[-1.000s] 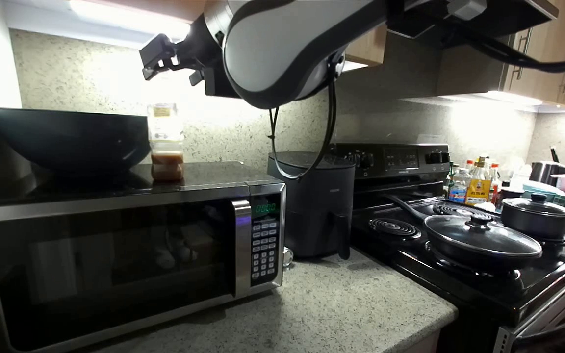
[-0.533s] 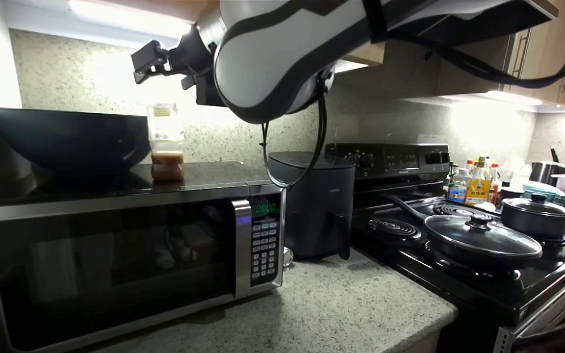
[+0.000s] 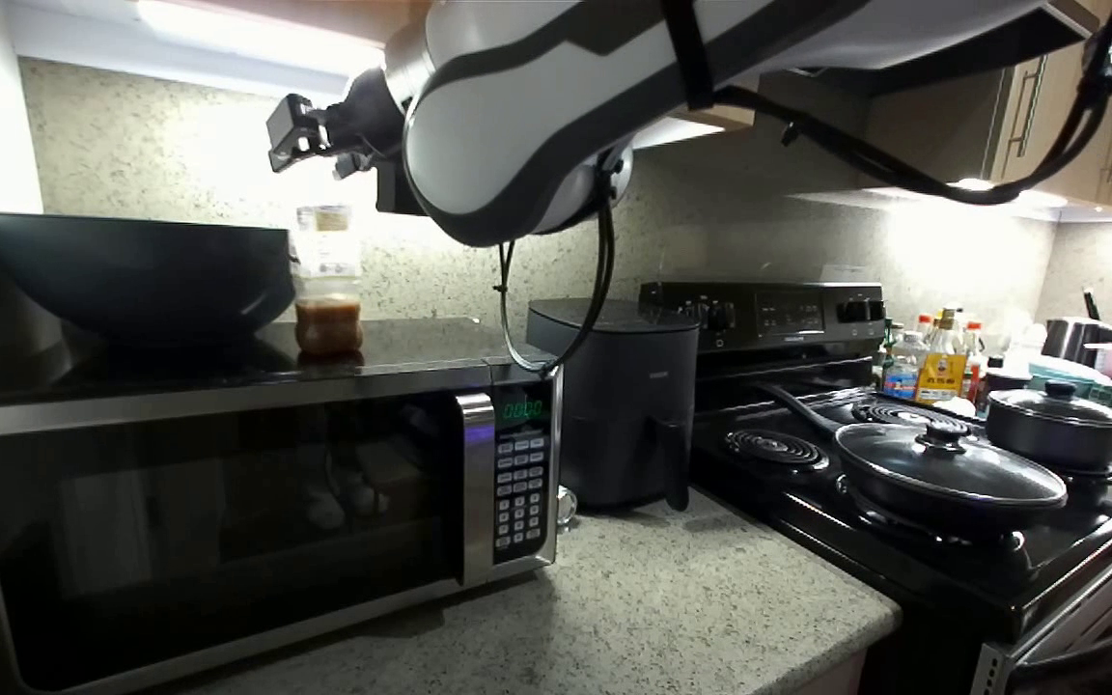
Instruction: Pick up the bottle and put it on the counter
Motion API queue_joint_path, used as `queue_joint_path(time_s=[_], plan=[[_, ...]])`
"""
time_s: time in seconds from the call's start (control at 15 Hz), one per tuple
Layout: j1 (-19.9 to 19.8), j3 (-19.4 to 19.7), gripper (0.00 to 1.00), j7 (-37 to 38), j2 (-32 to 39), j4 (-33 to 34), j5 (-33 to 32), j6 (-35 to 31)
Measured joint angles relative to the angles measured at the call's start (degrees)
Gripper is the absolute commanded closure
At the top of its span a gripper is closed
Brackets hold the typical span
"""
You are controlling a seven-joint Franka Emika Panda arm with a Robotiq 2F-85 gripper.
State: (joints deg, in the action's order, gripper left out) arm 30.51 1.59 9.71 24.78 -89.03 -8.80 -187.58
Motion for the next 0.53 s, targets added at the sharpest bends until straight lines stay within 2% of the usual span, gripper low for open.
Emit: queue_joint_path(time_s=[0.2, 0.27, 0.53], plan=[[-2.7, -2.9, 0.85, -1.0, 0.9, 1.3, 0.0, 0.0], [-3.4, -3.8, 0.88, -1.3, 1.1, 1.5, -0.1, 0.0], [-6.3, -7.4, 0.87, -2.9, 1.4, 1.8, -0.1, 0.1]])
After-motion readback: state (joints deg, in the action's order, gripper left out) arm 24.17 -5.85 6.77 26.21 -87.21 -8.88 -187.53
